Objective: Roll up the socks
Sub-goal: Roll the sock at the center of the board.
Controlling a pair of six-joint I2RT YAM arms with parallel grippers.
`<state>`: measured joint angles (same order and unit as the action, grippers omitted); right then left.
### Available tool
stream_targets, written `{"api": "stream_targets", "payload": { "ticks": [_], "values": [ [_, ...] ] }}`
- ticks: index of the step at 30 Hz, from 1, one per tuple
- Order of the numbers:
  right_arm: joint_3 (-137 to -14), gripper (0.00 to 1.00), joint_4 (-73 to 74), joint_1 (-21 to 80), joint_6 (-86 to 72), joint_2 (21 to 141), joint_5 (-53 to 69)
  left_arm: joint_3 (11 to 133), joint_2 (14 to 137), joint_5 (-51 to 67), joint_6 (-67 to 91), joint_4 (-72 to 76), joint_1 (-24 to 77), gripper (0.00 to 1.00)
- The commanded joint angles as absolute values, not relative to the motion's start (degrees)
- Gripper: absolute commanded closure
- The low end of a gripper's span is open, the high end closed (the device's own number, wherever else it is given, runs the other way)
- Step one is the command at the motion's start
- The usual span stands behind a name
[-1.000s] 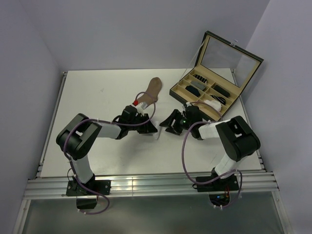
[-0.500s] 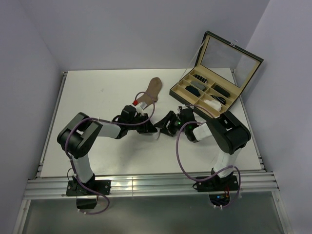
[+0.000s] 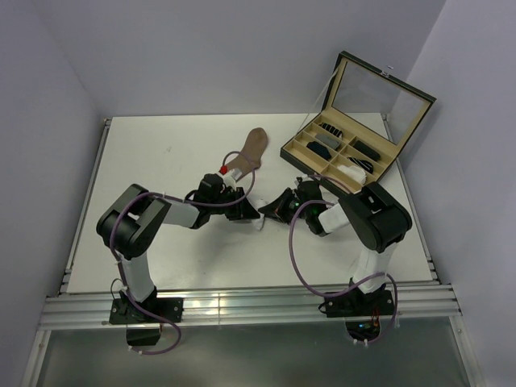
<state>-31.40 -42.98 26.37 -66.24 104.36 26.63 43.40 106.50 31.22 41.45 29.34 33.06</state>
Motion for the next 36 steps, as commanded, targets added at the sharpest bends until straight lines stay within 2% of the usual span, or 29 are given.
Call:
{"api": "stream_targets", "payload": {
  "ticks": [1, 2, 7, 8, 13, 16, 20, 23, 30, 36],
  "values": [
    [-31.5, 1.00, -39.3, 27.0, -63.7, 102.4, 24.7, 41.4, 109.5, 29.6, 39.2, 19.0, 34.2, 0.87],
    [-31.6, 1.00, -38.3, 27.1, -63.2, 101.9, 24.1, 41.4, 108.2, 29.2, 38.9, 18.6, 34.2, 0.79],
    [-32.9, 1.00, -31.0, 27.2, -61.4, 99.0, 22.4, 41.0, 101.2, 21.1, 37.0, 15.0, 35.0, 0.55],
    [-33.0, 1.00, -30.1, 27.2, -61.3, 98.4, 22.3, 41.0, 99.9, 19.3, 36.7, 12.9, 35.4, 0.47],
    [-34.4, 1.00, -25.2, 27.4, -61.3, 97.2, 21.4, 42.9, 91.8, 1.0, 33.3, 7.0, 41.2, 0.30],
    [-35.1, 1.00, -23.2, 27.6, -61.3, 97.0, 21.1, 43.7, 88.3, -8.5, 30.8, 4.9, 47.1, 0.28],
    [-36.1, 1.00, -21.4, 27.9, -61.2, 97.3, 21.5, 43.1, 84.9, -26.7, 25.2, 7.4, 55.5, 0.26],
    [-36.6, 1.00, -21.1, 28.0, -61.3, 97.6, 21.9, 42.7, 85.0, -32.8, 19.9, 10.8, 60.4, 0.25],
    [-37.4, 1.00, -21.0, 28.3, -61.3, 98.0, 22.8, 44.0, 90.9, -38.6, 7.2, 17.9, 66.7, 0.22],
    [-37.7, 1.00, -20.5, 28.4, -61.3, 97.9, 22.9, 47.4, 96.9, -41.7, 2.4, 19.7, 68.9, 0.23]
  ]
}}
